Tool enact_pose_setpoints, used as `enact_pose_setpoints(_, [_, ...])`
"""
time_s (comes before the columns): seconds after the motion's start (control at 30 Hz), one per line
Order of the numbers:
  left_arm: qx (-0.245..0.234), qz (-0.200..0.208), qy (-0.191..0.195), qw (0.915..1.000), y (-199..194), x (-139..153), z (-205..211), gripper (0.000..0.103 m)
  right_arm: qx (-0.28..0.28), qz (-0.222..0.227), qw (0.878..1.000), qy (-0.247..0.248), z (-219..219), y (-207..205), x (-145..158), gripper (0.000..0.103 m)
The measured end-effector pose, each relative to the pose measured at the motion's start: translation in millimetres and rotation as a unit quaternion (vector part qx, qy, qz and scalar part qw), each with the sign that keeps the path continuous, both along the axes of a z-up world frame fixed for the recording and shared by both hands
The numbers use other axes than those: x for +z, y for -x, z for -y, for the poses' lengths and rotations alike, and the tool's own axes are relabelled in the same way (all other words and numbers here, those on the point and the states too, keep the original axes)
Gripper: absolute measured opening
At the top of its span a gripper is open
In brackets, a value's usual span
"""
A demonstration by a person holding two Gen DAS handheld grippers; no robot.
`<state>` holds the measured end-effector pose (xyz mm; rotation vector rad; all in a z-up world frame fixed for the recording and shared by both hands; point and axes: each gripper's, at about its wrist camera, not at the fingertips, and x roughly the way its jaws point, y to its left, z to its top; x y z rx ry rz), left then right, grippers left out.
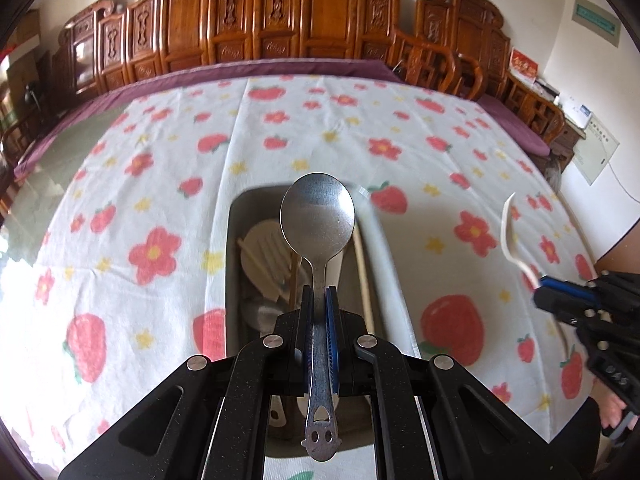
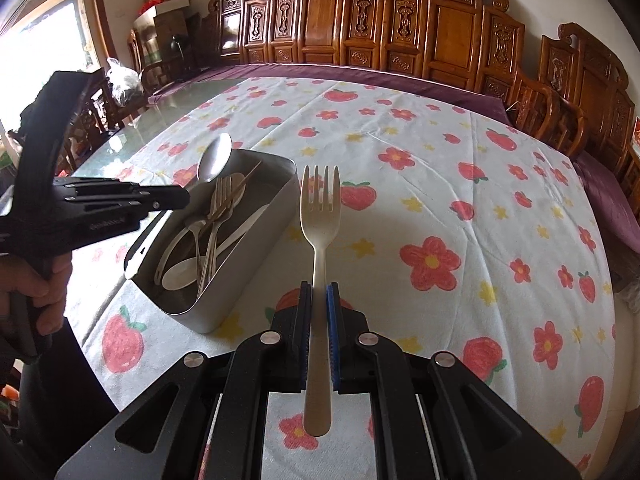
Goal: Organize utensils
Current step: 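Carry the metal spoon into the tray and open the left gripper while the right gripper carries the fork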
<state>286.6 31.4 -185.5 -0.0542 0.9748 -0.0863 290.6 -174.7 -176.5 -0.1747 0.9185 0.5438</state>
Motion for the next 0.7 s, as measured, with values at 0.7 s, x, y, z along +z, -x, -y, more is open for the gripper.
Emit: enact_pose_setpoints(0.7, [-0.003,-0.015,0.012,0.9998,-17,-18,-1,0.005,0.012,-0.005,1.0,-0.001,-21,3,1,0.009])
